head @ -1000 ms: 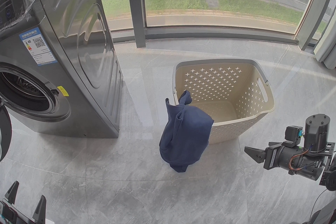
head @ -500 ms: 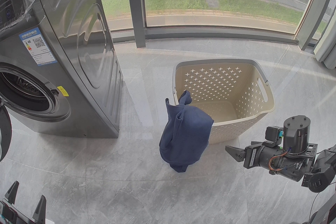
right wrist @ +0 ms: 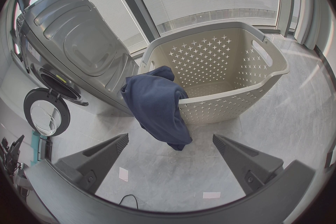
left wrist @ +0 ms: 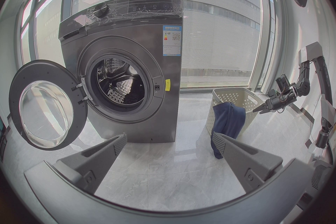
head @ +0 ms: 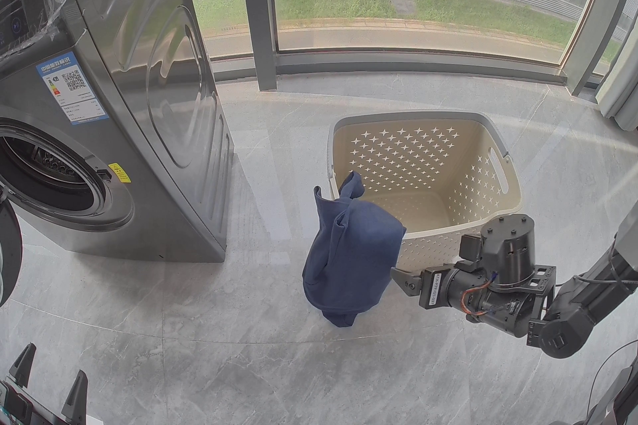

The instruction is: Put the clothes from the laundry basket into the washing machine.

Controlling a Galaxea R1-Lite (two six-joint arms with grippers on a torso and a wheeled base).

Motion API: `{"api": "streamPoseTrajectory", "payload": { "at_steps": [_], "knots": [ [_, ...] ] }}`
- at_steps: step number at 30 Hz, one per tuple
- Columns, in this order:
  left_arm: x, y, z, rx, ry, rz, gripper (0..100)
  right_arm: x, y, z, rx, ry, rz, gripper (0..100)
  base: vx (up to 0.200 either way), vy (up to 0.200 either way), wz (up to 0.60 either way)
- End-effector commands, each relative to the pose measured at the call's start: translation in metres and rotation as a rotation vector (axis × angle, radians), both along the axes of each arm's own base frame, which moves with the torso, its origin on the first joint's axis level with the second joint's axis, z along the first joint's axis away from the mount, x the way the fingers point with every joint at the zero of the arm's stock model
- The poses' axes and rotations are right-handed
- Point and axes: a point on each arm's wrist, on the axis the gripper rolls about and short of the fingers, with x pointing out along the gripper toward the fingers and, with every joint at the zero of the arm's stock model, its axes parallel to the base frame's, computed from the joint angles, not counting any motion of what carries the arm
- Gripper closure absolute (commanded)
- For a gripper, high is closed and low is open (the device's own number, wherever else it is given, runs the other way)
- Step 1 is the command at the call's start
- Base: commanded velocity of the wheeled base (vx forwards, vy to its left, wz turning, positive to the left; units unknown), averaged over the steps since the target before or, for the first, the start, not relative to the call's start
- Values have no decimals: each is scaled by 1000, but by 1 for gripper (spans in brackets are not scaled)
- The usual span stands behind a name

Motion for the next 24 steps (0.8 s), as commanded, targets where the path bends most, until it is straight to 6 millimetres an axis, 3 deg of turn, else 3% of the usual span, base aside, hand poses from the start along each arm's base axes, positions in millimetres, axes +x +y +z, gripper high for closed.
{"api": "streamPoseTrajectory", "payload": {
  "at_steps": [1,24],
  "knots": [
    [1,0,-5,-1,9,1,0,11,10,-13,-18,25,3,0,0,0,0],
    [1,0,-5,-2,9,-1,0,61,53,-45,26,-31,30,0,0,0,0]
  ]
}}
